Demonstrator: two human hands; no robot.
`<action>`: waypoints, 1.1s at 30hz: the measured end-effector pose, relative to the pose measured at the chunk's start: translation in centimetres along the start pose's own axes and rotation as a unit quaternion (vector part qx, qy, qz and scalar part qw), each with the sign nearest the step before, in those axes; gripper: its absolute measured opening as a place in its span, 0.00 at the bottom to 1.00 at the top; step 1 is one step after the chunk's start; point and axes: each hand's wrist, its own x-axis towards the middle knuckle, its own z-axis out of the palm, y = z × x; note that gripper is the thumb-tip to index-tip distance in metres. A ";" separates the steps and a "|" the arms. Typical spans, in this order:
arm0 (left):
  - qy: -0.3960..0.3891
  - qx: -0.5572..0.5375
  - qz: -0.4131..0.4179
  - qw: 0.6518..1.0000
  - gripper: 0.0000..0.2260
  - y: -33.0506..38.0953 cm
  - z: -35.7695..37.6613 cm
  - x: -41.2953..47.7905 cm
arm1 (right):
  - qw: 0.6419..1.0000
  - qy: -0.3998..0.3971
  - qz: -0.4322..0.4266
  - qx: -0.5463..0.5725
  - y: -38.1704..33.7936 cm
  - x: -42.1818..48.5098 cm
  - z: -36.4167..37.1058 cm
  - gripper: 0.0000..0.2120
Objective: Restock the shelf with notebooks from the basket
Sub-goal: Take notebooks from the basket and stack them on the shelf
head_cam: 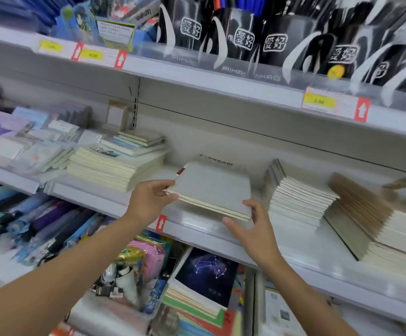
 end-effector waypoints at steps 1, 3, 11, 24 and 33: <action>0.011 0.003 0.005 1.000 0.15 -0.2 0.1 0.4 | 0.999 -0.002 -0.017 -0.031 0.2 0.2 -0.1 0.25; 0.025 0.006 0.007 1.000 0.15 -0.5 0.4 1.2 | 0.999 -0.002 -0.027 -0.045 0.3 1.1 -0.2 0.23; 0.051 0.053 0.015 0.997 0.16 -2.2 1.9 5.7 | 0.996 -0.018 -0.003 -0.082 1.2 6.4 0.8 0.28; 0.023 -0.062 -0.020 0.998 0.16 -3.9 3.5 9.9 | 0.988 0.066 0.007 -0.136 2.9 9.3 1.7 0.33; -0.010 0.036 -0.007 0.999 0.19 -4.0 3.6 9.8 | 0.965 0.029 0.020 -0.259 1.7 9.8 1.3 0.32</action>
